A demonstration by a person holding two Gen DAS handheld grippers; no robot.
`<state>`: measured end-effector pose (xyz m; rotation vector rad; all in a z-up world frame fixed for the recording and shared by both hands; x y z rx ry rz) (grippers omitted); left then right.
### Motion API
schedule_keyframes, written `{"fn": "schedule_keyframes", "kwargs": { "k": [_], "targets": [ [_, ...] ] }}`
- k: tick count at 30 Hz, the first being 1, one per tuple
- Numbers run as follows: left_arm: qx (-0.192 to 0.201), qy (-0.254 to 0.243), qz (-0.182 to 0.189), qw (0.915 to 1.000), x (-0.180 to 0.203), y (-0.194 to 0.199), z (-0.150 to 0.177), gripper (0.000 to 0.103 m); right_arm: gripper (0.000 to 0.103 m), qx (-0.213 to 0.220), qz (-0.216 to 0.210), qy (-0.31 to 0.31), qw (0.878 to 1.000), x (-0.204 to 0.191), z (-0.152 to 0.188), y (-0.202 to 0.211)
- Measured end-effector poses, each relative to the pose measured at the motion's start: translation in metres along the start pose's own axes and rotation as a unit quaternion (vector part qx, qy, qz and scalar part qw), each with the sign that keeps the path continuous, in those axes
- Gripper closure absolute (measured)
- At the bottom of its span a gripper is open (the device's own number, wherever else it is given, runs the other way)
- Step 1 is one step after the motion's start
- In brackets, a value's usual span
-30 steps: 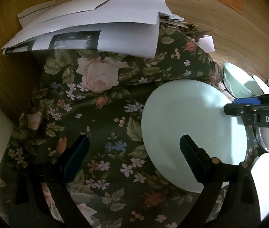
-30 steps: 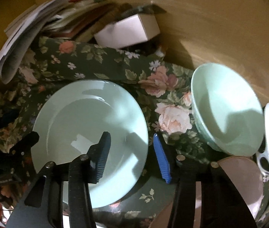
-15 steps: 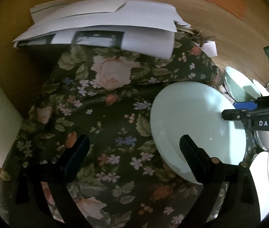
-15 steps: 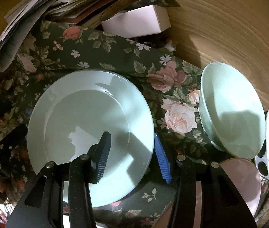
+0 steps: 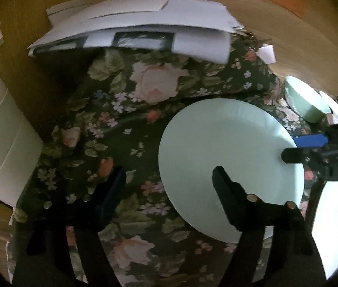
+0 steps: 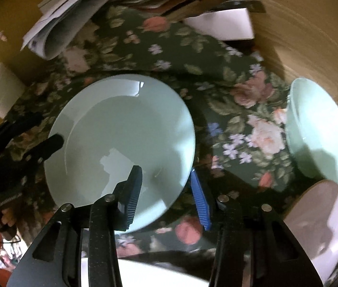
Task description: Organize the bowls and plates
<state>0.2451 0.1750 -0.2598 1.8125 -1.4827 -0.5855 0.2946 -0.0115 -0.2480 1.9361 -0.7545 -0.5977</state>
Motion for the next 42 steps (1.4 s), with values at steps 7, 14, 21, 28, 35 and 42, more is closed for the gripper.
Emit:
{"fn": "schedule_keyframes", "kwargs": {
  "k": [7, 14, 21, 28, 35, 42],
  "targets": [
    [-0.046, 0.016, 0.012, 0.9988, -0.014, -0.013, 0.004, 0.036, 0.063, 0.01, -0.013, -0.032, 0.999, 0.003, 0.002, -0.008],
    [-0.048, 0.009, 0.013, 0.9987, -0.012, -0.019, 0.001, 0.044, 0.062, 0.015, -0.012, -0.043, 0.999, 0.0, -0.005, -0.028],
    [-0.05, 0.005, 0.019, 0.9986, 0.005, -0.023, -0.002, 0.064, 0.064, 0.03, -0.013, -0.051, 0.998, 0.001, -0.006, -0.033],
    [-0.051, 0.021, 0.03, 0.998, 0.009, -0.019, -0.002, 0.064, 0.065, 0.054, -0.014, -0.054, 0.997, -0.002, -0.004, -0.017],
    [-0.032, 0.021, 0.038, 0.9985, 0.011, 0.003, -0.003, 0.065, 0.065, 0.077, -0.016, -0.065, 0.995, 0.002, -0.004, -0.002],
    [-0.021, 0.023, 0.048, 0.9984, 0.014, 0.024, -0.003, 0.065, 0.066, 0.102, -0.016, -0.065, 0.993, 0.002, 0.003, 0.023]
  ]
}}
Point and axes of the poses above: each gripper's, at about its wrist camera, not at the fingertips, and y roughly against the way its jaws point, x to its right, z to its underside, the point moved 7 cm from there along -y, roughly the way its jaws point, and after that the axes turned 6 degrees about y, right-handed, at the moved point
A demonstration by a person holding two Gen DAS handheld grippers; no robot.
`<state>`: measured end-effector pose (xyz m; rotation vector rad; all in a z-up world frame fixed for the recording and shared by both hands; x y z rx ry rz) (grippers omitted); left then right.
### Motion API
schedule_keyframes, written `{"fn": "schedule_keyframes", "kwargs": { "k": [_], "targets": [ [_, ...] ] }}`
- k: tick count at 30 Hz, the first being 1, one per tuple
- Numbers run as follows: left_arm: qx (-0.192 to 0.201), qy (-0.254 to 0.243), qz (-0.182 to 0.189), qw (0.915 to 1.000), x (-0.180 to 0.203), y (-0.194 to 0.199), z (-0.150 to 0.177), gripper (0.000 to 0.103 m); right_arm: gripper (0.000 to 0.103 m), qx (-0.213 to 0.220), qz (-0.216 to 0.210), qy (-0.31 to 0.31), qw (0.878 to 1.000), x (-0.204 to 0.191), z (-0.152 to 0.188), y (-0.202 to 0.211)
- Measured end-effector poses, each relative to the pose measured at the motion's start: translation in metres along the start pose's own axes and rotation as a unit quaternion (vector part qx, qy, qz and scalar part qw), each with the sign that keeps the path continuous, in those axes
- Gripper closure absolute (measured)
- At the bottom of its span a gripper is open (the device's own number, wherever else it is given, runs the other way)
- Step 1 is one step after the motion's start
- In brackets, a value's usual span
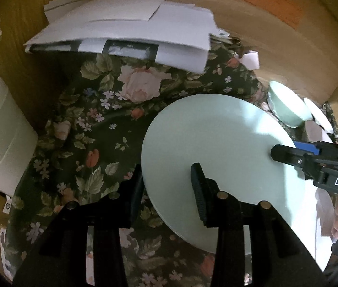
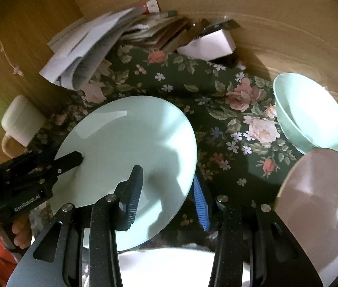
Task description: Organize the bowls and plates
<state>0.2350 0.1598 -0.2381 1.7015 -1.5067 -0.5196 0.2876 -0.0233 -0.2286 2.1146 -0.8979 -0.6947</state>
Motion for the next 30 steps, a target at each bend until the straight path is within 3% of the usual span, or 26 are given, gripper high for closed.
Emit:
{"fn": "schedule_keyframes", "kwargs": {
  "k": [30],
  "targets": [
    [0.048, -0.039, 0.025, 0.9978, 0.064, 0.08, 0.03, 0.065, 0.066, 0.082, 0.02, -0.013, 0.996, -0.009, 0.051, 0.104]
  ]
}}
Point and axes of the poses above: each gripper's, at about its wrist camera, not at the fingertips, and y roughly against the way its jaws point, x to its right, z to its underside, the point moved 7 cm from there along -y, roughly the way its jaws point, and after that the axes turned 6 degrees about y, right-handed, at the moved point
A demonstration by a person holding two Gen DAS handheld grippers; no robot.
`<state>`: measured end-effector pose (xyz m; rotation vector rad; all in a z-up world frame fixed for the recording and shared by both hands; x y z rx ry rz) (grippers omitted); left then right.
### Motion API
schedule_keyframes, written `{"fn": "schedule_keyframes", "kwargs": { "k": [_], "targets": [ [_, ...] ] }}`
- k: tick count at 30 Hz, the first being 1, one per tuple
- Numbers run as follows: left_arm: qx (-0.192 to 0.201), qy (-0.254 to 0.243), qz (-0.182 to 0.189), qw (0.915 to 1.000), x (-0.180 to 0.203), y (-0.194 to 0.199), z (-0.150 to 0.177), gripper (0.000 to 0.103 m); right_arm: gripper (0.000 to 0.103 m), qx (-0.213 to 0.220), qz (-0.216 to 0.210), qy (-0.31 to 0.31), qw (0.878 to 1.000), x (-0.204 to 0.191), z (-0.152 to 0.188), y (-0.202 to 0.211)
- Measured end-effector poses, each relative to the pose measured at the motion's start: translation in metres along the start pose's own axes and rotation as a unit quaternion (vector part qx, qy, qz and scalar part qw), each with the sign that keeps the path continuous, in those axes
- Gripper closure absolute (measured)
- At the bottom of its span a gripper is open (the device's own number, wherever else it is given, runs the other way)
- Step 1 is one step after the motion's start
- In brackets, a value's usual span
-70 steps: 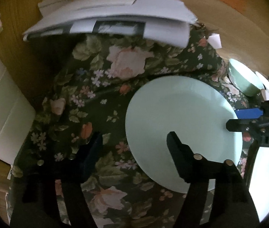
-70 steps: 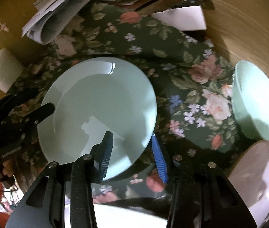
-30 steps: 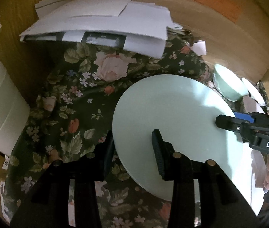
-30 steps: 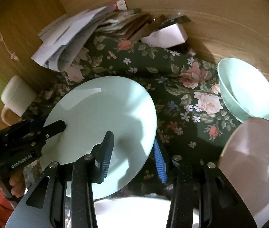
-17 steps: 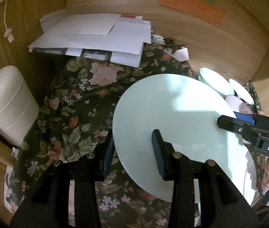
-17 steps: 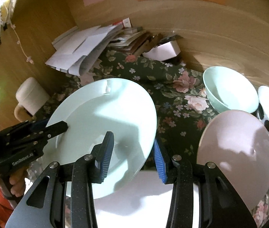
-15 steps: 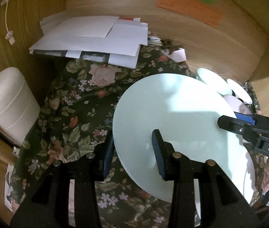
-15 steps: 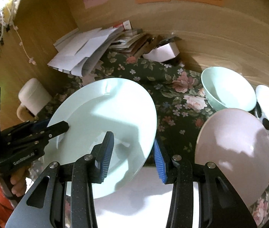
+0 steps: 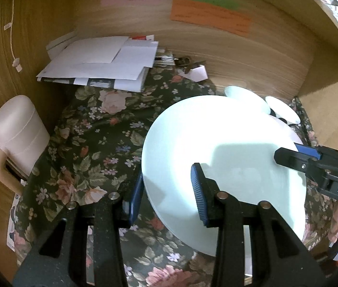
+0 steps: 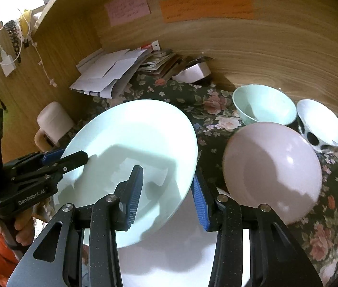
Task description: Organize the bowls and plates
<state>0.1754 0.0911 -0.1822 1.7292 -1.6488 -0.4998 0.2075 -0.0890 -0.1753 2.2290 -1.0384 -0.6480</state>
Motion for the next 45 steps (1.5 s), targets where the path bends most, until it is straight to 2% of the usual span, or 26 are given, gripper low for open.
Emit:
{"fn": "schedule_keyframes", "kwargs": {
  "k": [12, 23, 45],
  "targets": [
    [-0.001, -0.019, 0.013, 0.9997, 0.029, 0.015, 0.018, 0.064, 0.066, 0.013, 0.007, -0.018, 1.0, 0.012, 0.023, 0.028],
    [-0.017, -0.028, 0.019, 0.9993, 0.048, 0.013, 0.038, 0.065, 0.066, 0.009, 0.009, -0.038, 0.999, 0.023, 0.048, 0.04],
    [-0.076, -0.024, 0.011, 0.9968, 0.059, -0.023, 0.08, 0.065, 0.066, -0.042, -0.011, -0.087, 0.995, 0.047, 0.098, 0.013]
  ]
}}
Point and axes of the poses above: each gripper's, at about its wrist camera, not at the fingertips, and y roughly against the way its jaws point, x to its right, z to its underside, the point moved 7 cm from there along -y, roughly the way its jaws point, and after that the axes turned 6 degrees about y, right-handed, at the moved point
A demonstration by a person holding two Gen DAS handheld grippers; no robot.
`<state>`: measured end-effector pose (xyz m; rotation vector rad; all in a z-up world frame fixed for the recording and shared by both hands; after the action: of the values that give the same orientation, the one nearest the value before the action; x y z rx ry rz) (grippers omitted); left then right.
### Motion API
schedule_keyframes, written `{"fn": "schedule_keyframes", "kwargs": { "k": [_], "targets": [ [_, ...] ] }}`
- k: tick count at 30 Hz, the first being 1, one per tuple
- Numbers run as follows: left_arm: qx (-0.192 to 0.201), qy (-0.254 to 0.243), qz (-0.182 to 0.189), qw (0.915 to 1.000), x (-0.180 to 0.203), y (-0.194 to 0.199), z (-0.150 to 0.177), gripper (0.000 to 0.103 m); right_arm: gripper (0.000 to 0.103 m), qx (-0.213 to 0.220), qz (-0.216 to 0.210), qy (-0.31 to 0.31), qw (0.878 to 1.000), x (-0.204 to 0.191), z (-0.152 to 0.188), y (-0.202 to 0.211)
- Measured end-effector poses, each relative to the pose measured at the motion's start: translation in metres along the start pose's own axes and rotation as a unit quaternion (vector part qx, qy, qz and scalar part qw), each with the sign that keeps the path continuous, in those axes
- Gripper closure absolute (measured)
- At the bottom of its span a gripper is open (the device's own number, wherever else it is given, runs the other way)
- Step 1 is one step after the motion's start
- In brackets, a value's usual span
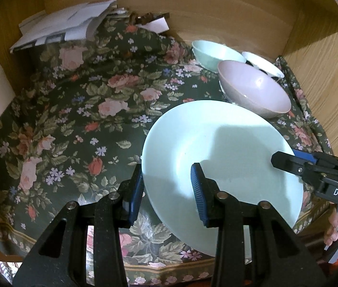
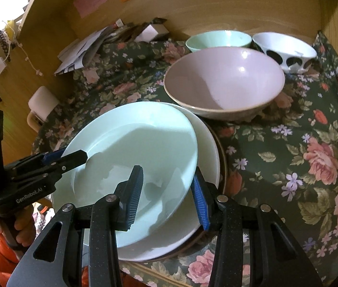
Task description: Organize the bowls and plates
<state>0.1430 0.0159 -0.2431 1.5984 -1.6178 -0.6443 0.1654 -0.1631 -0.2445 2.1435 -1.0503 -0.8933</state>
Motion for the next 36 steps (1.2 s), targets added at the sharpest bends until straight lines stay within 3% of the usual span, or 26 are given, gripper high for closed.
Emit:
{"fn": "schedule_keyframes", "kwargs": {
  "k": [15, 22, 36],
  "targets": [
    [-0.015, -0.001, 0.003, 0.9999, 0.0, -0.016, 0.002, 0.065, 0.063, -0.002, 0.011, 0.024, 1.0, 0.0, 0.001, 0.0],
    [0.007, -0.038, -0.013, 0.9992, 0.007, -0.011, 0.002, 0.06, 0.064, 0.001, 0.027, 0.04, 0.999, -0.001, 0.004, 0.005],
    [0.038, -0.061, -0.016, 0.9973, 0.019, 0.01, -0.013, 0.054, 0.065, 0.01, 0.02, 0.023, 0.999, 0.003, 0.006, 0.015]
  ]
}}
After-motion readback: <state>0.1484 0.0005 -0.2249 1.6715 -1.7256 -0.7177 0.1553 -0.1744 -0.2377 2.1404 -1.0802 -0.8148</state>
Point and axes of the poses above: each gripper's, at about its wrist camera, not at the fingertips, and y roughly against the way its jaws point, x to its right, z to its underside, the point moved 7 cm from there along -y, roughly the way its jaws point, and after that the axes turned 6 degrees about y, right-handed, at the moved point
